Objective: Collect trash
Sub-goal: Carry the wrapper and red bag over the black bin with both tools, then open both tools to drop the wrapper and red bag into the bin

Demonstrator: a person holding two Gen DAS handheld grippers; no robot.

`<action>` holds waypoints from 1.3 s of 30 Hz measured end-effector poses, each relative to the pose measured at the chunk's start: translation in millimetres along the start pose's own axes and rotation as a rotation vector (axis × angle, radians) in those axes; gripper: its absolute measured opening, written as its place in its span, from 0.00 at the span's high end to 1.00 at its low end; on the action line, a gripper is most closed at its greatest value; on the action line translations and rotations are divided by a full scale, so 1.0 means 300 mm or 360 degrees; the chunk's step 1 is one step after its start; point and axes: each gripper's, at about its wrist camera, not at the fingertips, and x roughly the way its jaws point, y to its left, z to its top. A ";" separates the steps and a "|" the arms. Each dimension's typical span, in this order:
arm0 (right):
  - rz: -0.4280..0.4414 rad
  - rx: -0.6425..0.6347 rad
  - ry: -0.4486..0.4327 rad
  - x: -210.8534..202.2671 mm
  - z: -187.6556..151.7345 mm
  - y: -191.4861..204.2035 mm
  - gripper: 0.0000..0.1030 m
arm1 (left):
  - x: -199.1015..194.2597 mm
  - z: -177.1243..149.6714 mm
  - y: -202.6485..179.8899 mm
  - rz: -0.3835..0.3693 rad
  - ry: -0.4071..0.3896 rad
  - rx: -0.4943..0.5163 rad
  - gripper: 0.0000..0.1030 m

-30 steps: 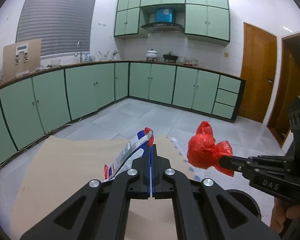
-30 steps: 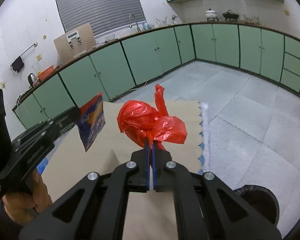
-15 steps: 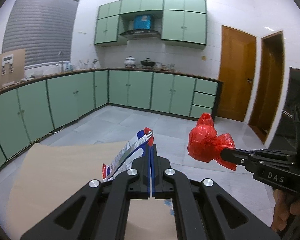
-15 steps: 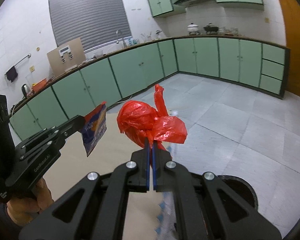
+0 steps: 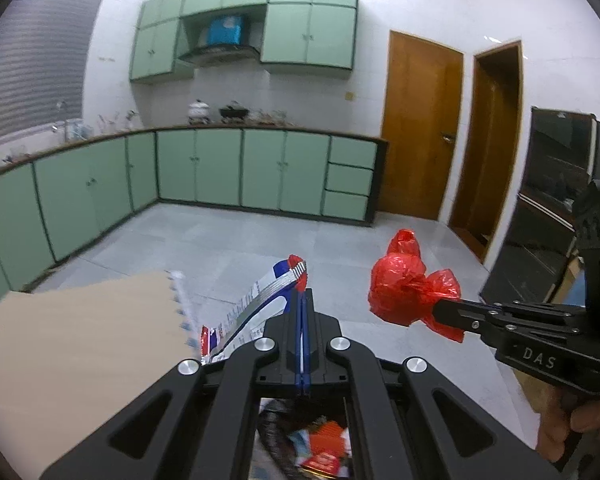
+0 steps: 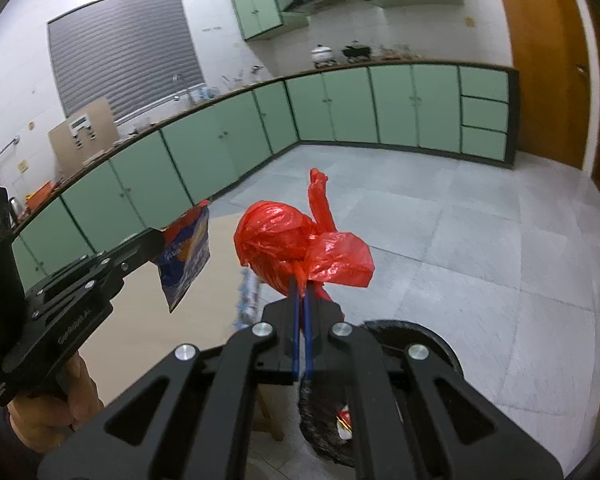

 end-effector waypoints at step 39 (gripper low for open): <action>-0.0197 0.0343 0.0359 0.275 -0.347 -0.383 0.82 | 0.519 -0.371 -0.236 -0.0143 0.0519 0.0018 0.77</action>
